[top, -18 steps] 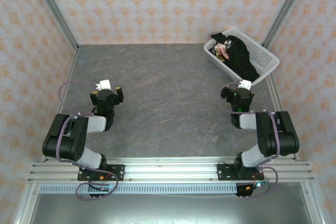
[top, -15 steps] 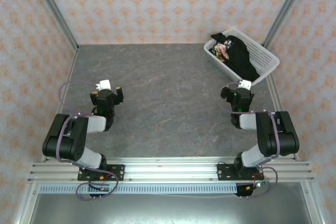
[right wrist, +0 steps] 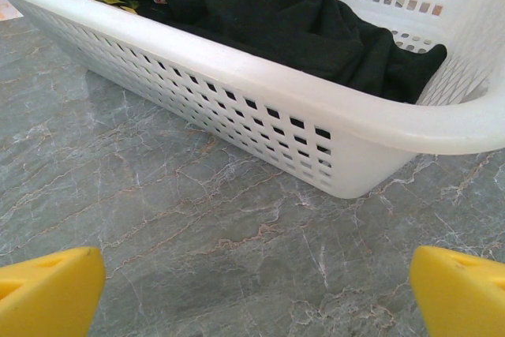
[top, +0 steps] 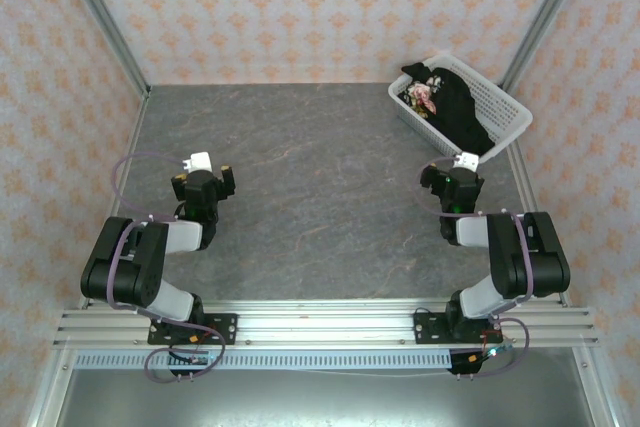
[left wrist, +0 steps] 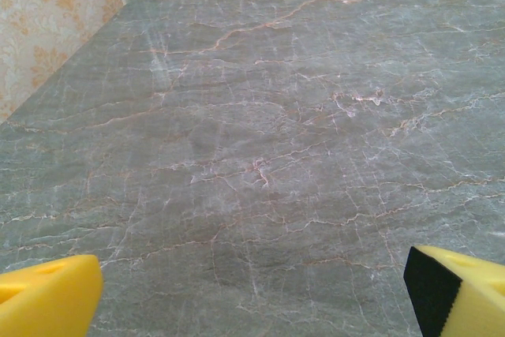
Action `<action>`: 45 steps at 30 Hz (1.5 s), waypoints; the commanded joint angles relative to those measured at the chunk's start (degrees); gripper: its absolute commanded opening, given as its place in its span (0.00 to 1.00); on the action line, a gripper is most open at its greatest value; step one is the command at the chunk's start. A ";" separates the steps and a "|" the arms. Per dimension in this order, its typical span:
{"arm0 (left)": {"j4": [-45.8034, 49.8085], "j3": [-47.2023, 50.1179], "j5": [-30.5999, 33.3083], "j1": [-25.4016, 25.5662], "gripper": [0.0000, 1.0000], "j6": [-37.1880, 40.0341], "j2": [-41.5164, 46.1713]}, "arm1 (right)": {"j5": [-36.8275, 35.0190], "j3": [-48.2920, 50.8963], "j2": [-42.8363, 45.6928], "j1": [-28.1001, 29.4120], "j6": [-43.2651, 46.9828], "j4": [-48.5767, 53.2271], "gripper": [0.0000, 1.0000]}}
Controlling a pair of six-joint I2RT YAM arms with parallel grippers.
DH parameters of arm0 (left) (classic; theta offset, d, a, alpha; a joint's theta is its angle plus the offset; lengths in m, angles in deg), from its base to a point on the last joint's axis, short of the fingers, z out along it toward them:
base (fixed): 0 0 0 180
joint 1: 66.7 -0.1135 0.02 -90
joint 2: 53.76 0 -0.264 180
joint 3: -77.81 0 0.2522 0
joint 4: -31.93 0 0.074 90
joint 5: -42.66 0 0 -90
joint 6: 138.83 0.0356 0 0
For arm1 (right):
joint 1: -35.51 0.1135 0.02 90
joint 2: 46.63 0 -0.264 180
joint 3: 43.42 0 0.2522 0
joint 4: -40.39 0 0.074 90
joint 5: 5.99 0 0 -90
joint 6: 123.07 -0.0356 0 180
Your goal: Fold and stack the t-shirts
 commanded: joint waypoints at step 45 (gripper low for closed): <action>78.91 -65.08 -19.74 19.50 0.88 -35.75 4.82 | 9.44 -113.10 -58.19 -7.87 -31.08 93.04 0.19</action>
